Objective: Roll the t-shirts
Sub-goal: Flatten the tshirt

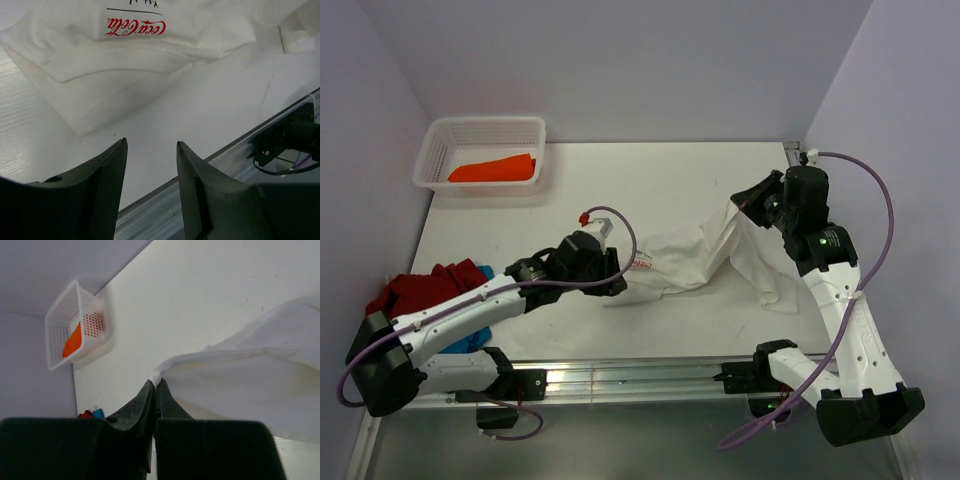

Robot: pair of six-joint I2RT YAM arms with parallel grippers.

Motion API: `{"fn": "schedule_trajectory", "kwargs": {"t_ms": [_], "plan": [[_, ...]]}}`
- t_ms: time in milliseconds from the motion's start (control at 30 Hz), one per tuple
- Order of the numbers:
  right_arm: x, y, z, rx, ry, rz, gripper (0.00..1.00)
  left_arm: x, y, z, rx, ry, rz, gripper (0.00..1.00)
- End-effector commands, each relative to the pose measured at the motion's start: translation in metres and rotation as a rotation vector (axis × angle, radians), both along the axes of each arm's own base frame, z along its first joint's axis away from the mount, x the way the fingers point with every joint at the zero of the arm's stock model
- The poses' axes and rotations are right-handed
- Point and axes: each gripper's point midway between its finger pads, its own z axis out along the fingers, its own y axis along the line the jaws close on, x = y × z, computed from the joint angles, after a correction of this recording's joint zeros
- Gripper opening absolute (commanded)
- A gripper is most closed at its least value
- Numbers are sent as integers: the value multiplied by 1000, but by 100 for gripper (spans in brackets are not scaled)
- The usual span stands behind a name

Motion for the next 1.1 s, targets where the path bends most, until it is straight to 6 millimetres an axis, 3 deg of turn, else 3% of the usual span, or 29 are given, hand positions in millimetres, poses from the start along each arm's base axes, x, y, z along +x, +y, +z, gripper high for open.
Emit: {"fn": "schedule_trajectory", "kwargs": {"t_ms": [0,233,467,600,833,1067], "plan": [[7,-8,14,2,-53,-36,0,16,-22,14,-31,-72,32,50],[9,-12,2,17,-43,-37,0,28,-43,-27,43,-10,41,50],[9,-16,-4,22,-39,-31,0,46,-63,-34,52,-20,56,52],[9,-20,-6,13,-36,-32,0,55,-39,-49,176,-20,157,53],[11,-34,-19,32,-25,-61,0,50,1,-37,126,-35,253,56],[12,-42,-26,32,-12,-71,0,36,48,-48,116,12,306,57]]}}
